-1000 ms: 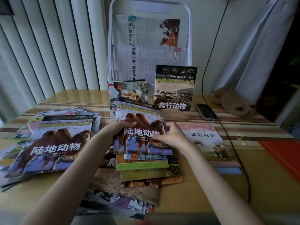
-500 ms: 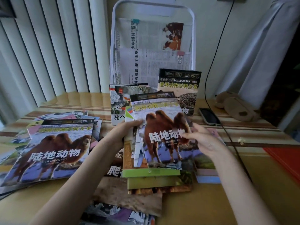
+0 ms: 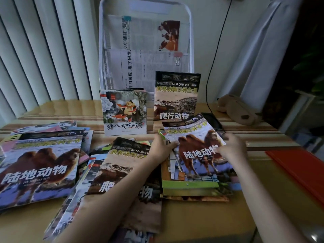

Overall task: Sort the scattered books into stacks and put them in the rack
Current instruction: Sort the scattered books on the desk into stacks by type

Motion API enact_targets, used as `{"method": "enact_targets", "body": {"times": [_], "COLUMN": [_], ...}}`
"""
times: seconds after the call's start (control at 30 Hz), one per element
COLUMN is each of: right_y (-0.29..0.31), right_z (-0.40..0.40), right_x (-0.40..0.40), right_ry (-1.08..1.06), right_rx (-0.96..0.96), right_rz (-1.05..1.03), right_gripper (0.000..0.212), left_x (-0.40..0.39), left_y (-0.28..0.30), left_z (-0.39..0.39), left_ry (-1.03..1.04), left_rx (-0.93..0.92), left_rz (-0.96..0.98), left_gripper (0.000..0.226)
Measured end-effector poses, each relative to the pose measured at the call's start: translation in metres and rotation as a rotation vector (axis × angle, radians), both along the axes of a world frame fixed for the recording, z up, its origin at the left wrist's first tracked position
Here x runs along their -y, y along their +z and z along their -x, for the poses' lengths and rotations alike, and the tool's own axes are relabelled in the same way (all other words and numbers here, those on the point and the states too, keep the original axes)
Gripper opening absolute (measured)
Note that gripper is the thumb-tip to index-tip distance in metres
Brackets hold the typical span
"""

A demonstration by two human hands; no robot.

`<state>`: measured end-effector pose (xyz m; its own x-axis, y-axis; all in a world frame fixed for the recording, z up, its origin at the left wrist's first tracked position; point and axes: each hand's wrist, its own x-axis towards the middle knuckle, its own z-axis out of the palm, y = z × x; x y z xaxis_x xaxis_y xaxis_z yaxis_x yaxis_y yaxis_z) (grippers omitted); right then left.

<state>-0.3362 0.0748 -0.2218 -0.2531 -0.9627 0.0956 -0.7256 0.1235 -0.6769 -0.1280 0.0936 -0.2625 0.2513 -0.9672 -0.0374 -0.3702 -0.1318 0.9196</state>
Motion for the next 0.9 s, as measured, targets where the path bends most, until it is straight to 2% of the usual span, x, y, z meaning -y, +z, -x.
{"method": "enact_targets", "body": {"times": [0.07,0.1,0.2,0.23,0.3,0.37,0.5,0.6,0.67,0.73,0.8,0.9], "right_y": [0.002,0.003,0.007,0.01,0.015,0.021,0.019,0.011,0.014,0.017,0.014,-0.004], "right_z": [-0.004,-0.007,-0.011,-0.012,-0.011,-0.009,-0.017,-0.04,-0.059,-0.074,-0.083,-0.089], "right_x": [-0.004,-0.007,-0.011,-0.013,-0.01,0.003,0.042,0.069,0.082,0.099,0.114,0.13], "right_ry": [-0.013,-0.011,-0.001,0.002,0.03,0.085,0.208,0.223,0.247,0.275,0.256,0.188], "right_rx": [-0.172,-0.265,-0.418,-0.417,-0.313,-0.124,0.449,0.664,0.617,0.431,0.253,0.093], "right_rz": [0.042,0.036,0.057,0.085,0.16,0.222,0.271,0.294,0.359,0.384,0.348,0.34], "right_gripper": [0.066,0.065,0.021,0.015,0.01,0.008,0.019,0.015,0.039,0.048,0.045,0.032], "left_x": [-0.003,-0.003,-0.002,-0.002,-0.002,-0.002,0.006,0.021,0.038,0.057,0.069,0.069], "left_y": [-0.001,-0.001,-0.002,-0.002,-0.001,-0.001,0.012,0.031,0.044,0.052,0.051,0.028], "left_z": [0.0,0.0,0.0,-0.001,-0.001,-0.003,-0.01,-0.013,-0.015,-0.021,-0.025,-0.017], "left_ry": [-0.024,-0.021,0.003,0.012,0.022,0.04,0.03,-0.044,-0.017,0.022,0.049,0.053], "left_rx": [0.012,0.0,-0.026,-0.034,-0.079,-0.143,-0.222,-0.147,0.0,0.17,0.266,0.352], "left_rz": [0.026,0.029,0.032,0.038,0.055,0.088,0.197,0.287,0.353,0.382,0.338,0.298], "left_gripper": [0.06,0.067,0.064,0.059,0.05,0.051,0.048,0.031,0.045,0.068,0.079,0.088]}}
